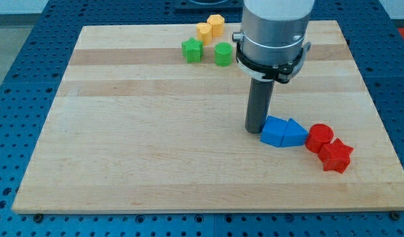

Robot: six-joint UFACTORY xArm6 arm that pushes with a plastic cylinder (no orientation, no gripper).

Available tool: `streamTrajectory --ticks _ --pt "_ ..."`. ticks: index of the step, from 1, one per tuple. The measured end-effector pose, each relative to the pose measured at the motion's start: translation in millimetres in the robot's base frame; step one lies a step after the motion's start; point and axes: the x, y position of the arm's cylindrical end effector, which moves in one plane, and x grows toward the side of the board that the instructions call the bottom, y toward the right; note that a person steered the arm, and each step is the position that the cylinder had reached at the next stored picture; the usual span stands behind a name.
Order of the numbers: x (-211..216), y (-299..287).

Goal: Push the blue blocks toward the red blocks

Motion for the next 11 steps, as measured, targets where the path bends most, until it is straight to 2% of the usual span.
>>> streamTrajectory --ticks 2,4,5,6,7,9,10,11 --pt "18.8 -22.1" --pt "9.9 32.0" --pt "9.9 31.5" --pt "-7.3 -13.3" --pt "-53.0 -31.7" --pt "-144.1 68.3" --pt "-202.0 82.7" --pt "-244.3 48.8"
